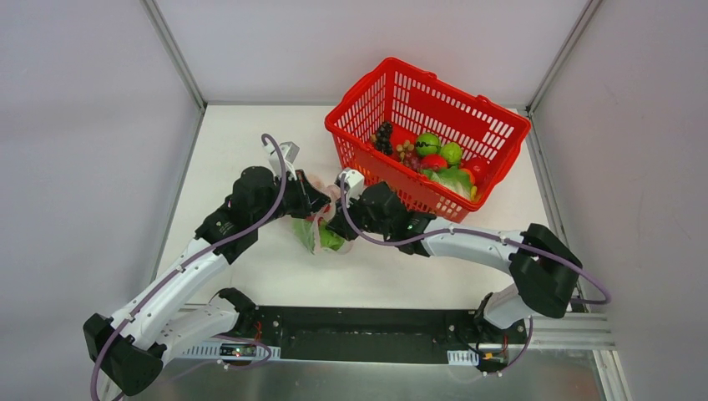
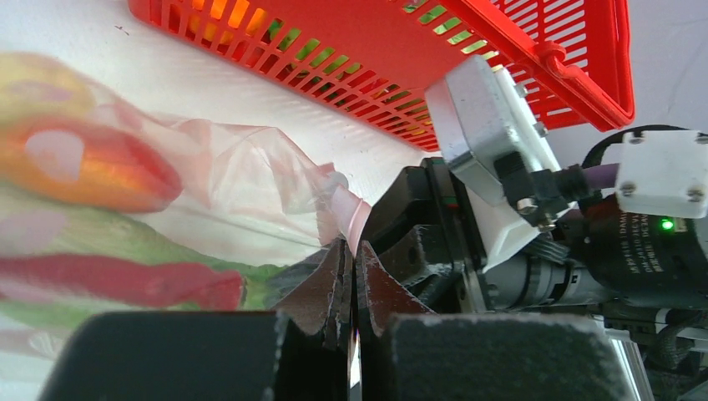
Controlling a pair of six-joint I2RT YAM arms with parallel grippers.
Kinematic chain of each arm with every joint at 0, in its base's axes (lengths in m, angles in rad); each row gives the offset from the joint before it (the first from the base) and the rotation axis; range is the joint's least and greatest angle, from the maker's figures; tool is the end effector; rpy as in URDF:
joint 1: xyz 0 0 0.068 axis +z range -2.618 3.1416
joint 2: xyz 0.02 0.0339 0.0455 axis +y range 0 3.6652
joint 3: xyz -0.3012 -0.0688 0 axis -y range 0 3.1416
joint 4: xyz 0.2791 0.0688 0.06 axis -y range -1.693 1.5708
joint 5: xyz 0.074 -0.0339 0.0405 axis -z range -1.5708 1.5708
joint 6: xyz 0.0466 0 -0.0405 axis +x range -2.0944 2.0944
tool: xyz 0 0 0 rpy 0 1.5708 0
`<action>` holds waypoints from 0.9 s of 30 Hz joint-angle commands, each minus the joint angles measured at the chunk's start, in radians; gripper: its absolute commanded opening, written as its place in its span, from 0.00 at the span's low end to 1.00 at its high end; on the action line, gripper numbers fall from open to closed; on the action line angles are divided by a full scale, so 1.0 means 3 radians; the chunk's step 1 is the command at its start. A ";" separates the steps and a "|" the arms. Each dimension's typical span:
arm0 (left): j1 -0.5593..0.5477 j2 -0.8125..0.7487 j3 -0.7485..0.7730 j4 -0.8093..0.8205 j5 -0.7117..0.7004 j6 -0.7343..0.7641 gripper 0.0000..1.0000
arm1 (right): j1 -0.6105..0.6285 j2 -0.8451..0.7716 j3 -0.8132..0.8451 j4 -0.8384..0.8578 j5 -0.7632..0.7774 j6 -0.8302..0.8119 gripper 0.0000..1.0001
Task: Place the food in the zip-top bag and seal the zipper
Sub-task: Adjust the fake vegetable in the zipper food storage bag.
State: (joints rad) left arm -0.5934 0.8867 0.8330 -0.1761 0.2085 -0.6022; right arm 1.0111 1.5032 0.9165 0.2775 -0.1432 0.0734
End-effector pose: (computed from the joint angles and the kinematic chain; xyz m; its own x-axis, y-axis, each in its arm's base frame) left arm 0.1836 -0.1355 0.3646 -0.5602 -0.2906 -0.7757 0.4816 0.6477 -0.5904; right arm 0.1960 0.3253 0.2729 -0.2279 -0.2271 -0.9468 -0.8966 0.4281 0.1132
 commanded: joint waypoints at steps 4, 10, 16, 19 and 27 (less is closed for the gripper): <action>0.0009 -0.0118 0.0171 0.0226 0.0137 0.0021 0.00 | -0.0012 0.0078 0.0094 0.0483 0.0131 -0.0181 0.11; 0.0009 -0.0132 0.0164 0.0164 -0.0013 0.0045 0.00 | -0.0021 0.0042 0.0060 0.0496 0.0454 -0.0131 0.29; 0.0009 -0.0180 0.0169 0.0098 -0.0172 0.0091 0.00 | -0.0035 -0.0212 -0.0005 0.0195 0.0418 -0.0155 0.43; 0.0013 -0.0184 0.0157 0.0088 -0.0249 0.0090 0.00 | -0.0034 -0.0496 -0.0110 0.0186 0.0264 -0.0084 0.48; 0.0014 -0.0114 0.0195 0.0012 -0.0417 0.0102 0.00 | -0.0030 -0.1148 -0.0373 0.0155 -0.0261 -0.0087 0.57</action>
State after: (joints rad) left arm -0.5938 0.8547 0.8349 -0.1825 0.1303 -0.5869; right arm 1.0046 1.2526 0.8204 0.3199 -0.1081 0.0551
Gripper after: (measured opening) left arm 0.008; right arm 0.514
